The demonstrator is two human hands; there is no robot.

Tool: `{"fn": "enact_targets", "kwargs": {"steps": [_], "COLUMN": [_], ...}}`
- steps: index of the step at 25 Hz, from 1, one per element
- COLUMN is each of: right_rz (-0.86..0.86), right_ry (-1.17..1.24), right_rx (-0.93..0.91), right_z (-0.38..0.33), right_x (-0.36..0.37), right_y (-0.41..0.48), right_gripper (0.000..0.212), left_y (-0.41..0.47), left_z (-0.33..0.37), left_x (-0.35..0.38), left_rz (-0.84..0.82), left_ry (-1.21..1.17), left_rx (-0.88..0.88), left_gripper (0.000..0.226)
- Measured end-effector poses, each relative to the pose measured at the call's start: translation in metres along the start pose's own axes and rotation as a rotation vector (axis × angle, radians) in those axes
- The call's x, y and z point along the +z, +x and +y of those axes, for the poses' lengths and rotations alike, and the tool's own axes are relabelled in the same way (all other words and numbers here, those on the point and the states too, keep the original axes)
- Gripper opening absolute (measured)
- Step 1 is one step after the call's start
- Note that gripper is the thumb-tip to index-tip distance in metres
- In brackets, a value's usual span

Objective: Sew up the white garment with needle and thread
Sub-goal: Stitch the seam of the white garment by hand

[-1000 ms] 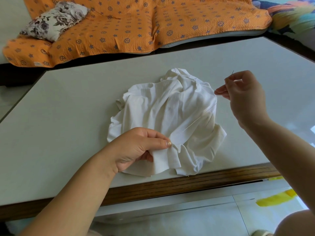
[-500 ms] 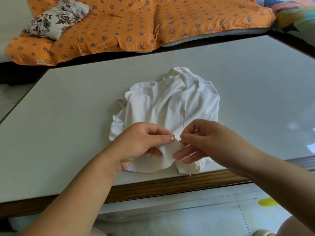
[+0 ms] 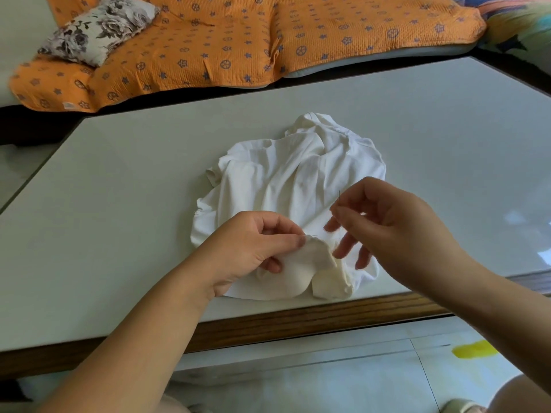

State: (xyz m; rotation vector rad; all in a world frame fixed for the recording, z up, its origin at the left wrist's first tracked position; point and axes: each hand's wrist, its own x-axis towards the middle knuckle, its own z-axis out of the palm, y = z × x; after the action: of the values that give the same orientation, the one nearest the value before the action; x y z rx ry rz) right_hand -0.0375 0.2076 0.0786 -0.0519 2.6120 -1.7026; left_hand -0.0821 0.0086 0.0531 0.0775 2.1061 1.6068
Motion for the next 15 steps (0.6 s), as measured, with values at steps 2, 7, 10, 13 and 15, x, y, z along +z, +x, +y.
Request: {"fn": "enact_targets", "kwargs": {"steps": [2, 7, 10, 13, 15], "right_rz": [-0.149, -0.282, -0.268, -0.276, -0.283], "right_ry": [0.061, -0.016, -0.006, 0.019, 0.019], "right_rx": [0.052, 0.135, 0.161, 0.174, 0.177], "right_z": [-0.0034, 0.0023, 0.0035, 0.0038, 0.0041], "right_x": [0.0031, 0.0088, 0.0087, 0.0101, 0.0108], "right_y": [-0.0043, -0.0039, -0.0013, -0.0003, 0.0], "right_gripper": [0.009, 0.013, 0.019, 0.021, 0.023], "left_y": [-0.0003, 0.0002, 0.0004, -0.0002, -0.0006], "left_z": [0.0003, -0.001, -0.0011, -0.0013, -0.0012], "left_x": [-0.0002, -0.0021, -0.0029, -0.004, -0.0041], "left_rz": [-0.003, -0.016, -0.021, -0.019, -0.02], "left_ry": [-0.008, -0.023, -0.032, -0.03, -0.024], "left_rx": [0.01, 0.024, 0.022, 0.022, 0.021], "left_gripper": [0.004, 0.003, 0.003, 0.003, 0.003]}}
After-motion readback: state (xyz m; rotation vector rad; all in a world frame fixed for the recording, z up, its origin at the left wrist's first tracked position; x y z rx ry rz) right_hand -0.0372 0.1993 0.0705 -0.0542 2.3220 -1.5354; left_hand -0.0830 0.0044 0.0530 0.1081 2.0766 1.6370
